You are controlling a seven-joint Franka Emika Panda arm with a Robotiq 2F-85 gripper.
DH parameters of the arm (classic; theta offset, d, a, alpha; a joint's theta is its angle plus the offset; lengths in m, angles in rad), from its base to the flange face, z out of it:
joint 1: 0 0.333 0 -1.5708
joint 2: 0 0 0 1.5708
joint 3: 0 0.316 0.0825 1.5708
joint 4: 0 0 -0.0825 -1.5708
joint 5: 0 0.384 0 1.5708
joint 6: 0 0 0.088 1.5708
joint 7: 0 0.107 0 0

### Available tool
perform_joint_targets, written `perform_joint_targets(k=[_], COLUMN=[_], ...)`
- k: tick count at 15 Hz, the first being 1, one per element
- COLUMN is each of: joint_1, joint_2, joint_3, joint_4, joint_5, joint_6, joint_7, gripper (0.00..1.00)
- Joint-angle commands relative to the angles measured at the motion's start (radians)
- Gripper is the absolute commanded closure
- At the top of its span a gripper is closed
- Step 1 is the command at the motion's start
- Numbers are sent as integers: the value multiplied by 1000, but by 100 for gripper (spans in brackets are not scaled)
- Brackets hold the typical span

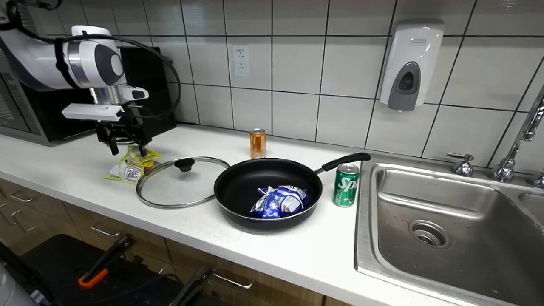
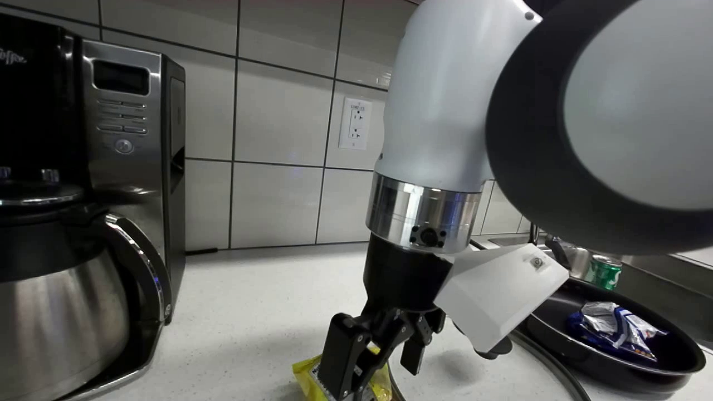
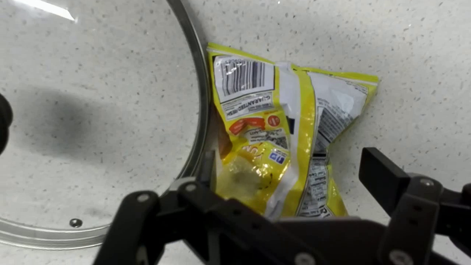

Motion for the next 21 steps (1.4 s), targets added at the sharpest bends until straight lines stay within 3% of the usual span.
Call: perform_joint_targets(k=[1,11,12,13,21], joint_1=[16,25,26,28,26], joint_2=[4,28,30,33,48], joint_3=[-35,-31,-32,-32,-28], joint_4=[-9,0,1,3,7], joint_5=[-60,-50,-51,-52,-43], joint_6=[52,85,83,81,81], joint_7=[47,18,19,17,9], gripper=[0,0,25,26,89])
